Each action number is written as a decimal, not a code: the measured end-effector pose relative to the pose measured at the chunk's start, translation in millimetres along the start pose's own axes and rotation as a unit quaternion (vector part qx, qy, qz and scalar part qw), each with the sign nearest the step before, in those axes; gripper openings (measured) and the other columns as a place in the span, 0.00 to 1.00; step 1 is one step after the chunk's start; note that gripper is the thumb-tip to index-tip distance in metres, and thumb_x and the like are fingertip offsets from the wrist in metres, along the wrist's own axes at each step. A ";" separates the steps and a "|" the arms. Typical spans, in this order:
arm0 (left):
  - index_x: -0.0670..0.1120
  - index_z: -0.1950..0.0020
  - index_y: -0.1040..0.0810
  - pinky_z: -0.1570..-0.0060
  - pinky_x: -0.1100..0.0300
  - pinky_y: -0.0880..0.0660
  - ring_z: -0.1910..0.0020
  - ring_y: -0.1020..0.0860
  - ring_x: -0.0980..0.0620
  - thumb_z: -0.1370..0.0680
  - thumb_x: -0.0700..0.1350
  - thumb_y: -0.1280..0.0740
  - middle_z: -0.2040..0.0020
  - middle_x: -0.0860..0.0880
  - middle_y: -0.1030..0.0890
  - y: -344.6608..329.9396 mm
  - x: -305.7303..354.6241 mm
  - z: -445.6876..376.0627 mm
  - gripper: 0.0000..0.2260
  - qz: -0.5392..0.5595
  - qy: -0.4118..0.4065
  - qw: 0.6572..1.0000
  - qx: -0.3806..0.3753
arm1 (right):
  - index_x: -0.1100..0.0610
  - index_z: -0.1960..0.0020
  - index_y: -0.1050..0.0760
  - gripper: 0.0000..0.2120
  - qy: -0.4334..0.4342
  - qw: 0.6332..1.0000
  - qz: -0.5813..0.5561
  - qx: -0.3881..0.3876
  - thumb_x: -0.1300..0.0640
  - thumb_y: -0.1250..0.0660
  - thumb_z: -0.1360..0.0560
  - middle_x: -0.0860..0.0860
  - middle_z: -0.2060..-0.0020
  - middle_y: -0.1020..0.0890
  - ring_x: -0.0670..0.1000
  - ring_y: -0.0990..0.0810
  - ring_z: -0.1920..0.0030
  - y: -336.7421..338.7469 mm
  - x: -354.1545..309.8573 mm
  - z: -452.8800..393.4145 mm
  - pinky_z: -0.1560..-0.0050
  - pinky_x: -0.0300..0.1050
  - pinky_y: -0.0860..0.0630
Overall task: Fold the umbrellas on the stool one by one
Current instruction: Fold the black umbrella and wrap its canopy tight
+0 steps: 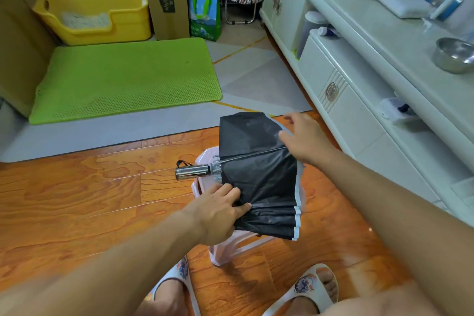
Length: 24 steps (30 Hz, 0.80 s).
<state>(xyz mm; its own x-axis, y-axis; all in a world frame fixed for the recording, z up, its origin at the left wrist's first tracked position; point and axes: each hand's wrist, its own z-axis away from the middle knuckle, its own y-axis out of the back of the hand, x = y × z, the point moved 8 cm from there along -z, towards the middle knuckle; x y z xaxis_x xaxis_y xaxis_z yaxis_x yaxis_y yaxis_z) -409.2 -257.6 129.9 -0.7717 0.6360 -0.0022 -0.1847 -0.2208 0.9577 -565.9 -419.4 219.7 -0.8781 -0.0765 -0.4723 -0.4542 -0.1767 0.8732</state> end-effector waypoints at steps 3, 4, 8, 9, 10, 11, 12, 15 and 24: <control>0.52 0.18 0.43 0.29 0.46 0.37 0.33 0.35 0.41 0.18 0.55 0.42 0.31 0.43 0.33 -3.3 -2.7 2.4 0.29 0.008 -0.003 1.000 -0.012 | 0.58 0.20 0.41 0.33 -0.138 0.980 -0.113 -0.090 0.46 0.35 0.19 0.57 0.25 0.31 0.59 0.29 0.28 -14.7 -1.9 -42.3 0.29 0.53 0.31; 0.52 0.18 0.43 0.29 0.46 0.37 0.32 0.35 0.41 0.18 0.55 0.42 0.30 0.42 0.33 -4.1 -3.0 2.3 0.29 0.011 -0.005 1.000 -0.015 | 0.60 0.21 0.40 0.33 -0.164 0.967 -0.153 -0.120 0.46 0.34 0.19 0.57 0.26 0.31 0.59 0.26 0.31 -22.4 -2.9 -48.9 0.33 0.52 0.28; 0.54 0.19 0.40 0.29 0.46 0.37 0.33 0.34 0.43 0.19 0.54 0.40 0.31 0.44 0.32 -1.9 -7.1 0.3 0.28 0.042 -0.005 0.999 -0.025 | 0.67 0.39 0.23 0.13 -0.202 0.869 -0.432 -0.130 0.60 0.30 0.21 0.62 0.43 0.17 0.55 0.15 0.57 -28.2 -17.1 -55.2 0.61 0.47 0.17; 0.55 0.19 0.38 0.29 0.47 0.36 0.33 0.33 0.44 0.19 0.54 0.39 0.32 0.45 0.31 0.4 -10.3 0.0 0.27 0.075 -0.002 0.997 -0.036 | 0.66 0.43 0.21 0.09 -0.194 0.851 -0.475 -0.113 0.63 0.31 0.21 0.62 0.48 0.15 0.55 0.15 0.57 -19.7 -22.0 -50.1 0.62 0.47 0.16; 0.55 0.21 0.35 0.30 0.48 0.35 0.34 0.32 0.45 0.19 0.54 0.38 0.33 0.46 0.30 3.6 -14.8 0.3 0.26 0.129 0.008 0.990 -0.048 | 0.64 0.44 0.21 0.07 -0.177 0.842 -0.500 -0.096 0.65 0.32 0.21 0.61 0.52 0.15 0.55 0.16 0.56 -9.8 -24.4 -42.6 0.61 0.45 0.16; 0.55 0.24 0.29 0.32 0.50 0.32 0.35 0.30 0.46 0.19 0.52 0.37 0.35 0.47 0.27 8.7 -21.3 0.2 0.22 0.201 0.026 0.978 -0.054 | 0.61 0.42 0.22 0.08 -0.149 0.844 -0.508 -0.083 0.66 0.32 0.22 0.59 0.54 0.16 0.55 0.16 0.54 1.6 -26.7 -29.9 0.58 0.45 0.16; 0.54 0.30 0.23 0.35 0.52 0.28 0.37 0.26 0.47 0.20 0.49 0.36 0.37 0.48 0.24 16.4 -30.9 0.4 0.18 0.278 0.060 0.958 -0.045 | 0.58 0.39 0.24 0.14 -0.116 0.856 -0.498 -0.081 0.66 0.30 0.23 0.60 0.54 0.17 0.56 0.17 0.53 10.9 -26.5 -13.4 0.53 0.46 0.17; 0.49 0.52 0.18 0.51 0.49 0.20 0.52 0.19 0.46 0.22 0.40 0.39 0.52 0.49 0.16 35.6 -82.0 10.5 0.11 0.432 0.249 0.865 0.055 | 0.46 0.31 0.28 0.28 -0.052 0.902 -0.405 -0.138 0.64 0.26 0.27 0.62 0.51 0.16 0.61 0.18 0.50 14.1 -15.8 52.4 0.42 0.58 0.24; 0.54 0.22 0.37 0.46 0.56 0.23 0.46 0.21 0.52 0.20 0.39 0.36 0.43 0.51 0.22 48.5 -92.4 10.1 0.28 0.654 0.291 0.678 0.165 | 0.42 0.35 0.23 0.15 -0.050 0.952 -0.292 -0.077 0.58 0.34 0.18 0.50 0.51 0.13 0.48 0.14 0.49 -1.8 8.6 83.3 0.42 0.51 0.19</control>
<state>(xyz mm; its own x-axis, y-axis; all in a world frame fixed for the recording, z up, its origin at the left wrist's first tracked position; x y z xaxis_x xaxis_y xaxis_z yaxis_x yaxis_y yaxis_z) -340.7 -319.5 179.5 -0.2716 -0.3655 0.8903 0.9620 -0.0757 0.2624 -585.2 -337.9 224.1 -0.4952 0.1718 -0.8516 -0.8491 -0.3034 0.4325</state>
